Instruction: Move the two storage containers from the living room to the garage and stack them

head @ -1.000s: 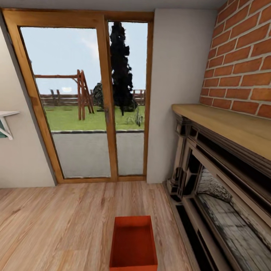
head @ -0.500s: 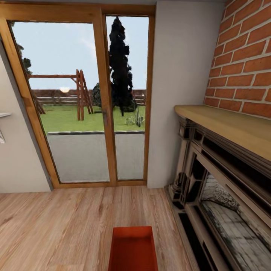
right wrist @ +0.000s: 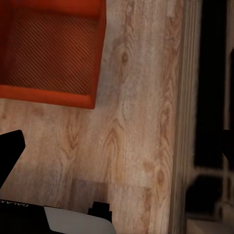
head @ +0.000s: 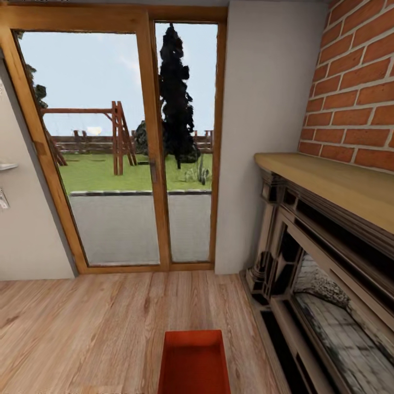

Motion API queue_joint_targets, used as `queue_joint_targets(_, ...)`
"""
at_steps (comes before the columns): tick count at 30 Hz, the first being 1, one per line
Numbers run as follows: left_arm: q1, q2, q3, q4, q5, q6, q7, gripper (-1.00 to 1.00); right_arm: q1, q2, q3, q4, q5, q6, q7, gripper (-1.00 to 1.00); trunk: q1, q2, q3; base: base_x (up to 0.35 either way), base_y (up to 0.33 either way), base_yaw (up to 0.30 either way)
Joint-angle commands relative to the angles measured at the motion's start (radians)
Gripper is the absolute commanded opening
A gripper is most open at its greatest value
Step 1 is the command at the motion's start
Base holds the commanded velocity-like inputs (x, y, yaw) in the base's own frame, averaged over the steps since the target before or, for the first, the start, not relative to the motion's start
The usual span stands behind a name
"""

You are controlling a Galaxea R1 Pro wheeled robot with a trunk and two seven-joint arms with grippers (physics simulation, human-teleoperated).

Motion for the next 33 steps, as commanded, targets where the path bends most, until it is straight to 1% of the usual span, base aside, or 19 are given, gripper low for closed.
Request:
queue_joint_targets(1, -0.002, 0.000, 0.000, 0.005, 0.004, -0.007, 0.000, 1.00, -0.001, 0.000, 0.007, 0.004, 0.001, -0.007, 0.000, 1.00, 0.000, -0.001, 0.000, 0.000, 0.000, 0.196)
queue_joint_targets(5, -0.001, 0.000, 0.000, 0.005, 0.004, -0.007, 0.000, 1.00, -0.001, 0.000, 0.007, 0.004, 0.001, -0.007, 0.000, 1.00, 0.000, -0.001, 0.000, 0.000, 0.000, 0.214)
queue_joint_targets(9, -0.001, 0.000, 0.000, 0.005, 0.004, -0.007, 0.000, 1.00, -0.001, 0.000, 0.007, 0.004, 0.001, -0.007, 0.000, 1.00, 0.000, -0.001, 0.000, 0.000, 0.000, 0.092)
queue_joint_targets(33, -0.001, 0.000, 0.000, 0.005, 0.004, -0.007, 0.000, 1.00, -0.001, 0.000, 0.007, 0.004, 0.001, -0.007, 0.000, 1.00, 0.000, -0.001, 0.000, 0.002, 0.000, 0.005)
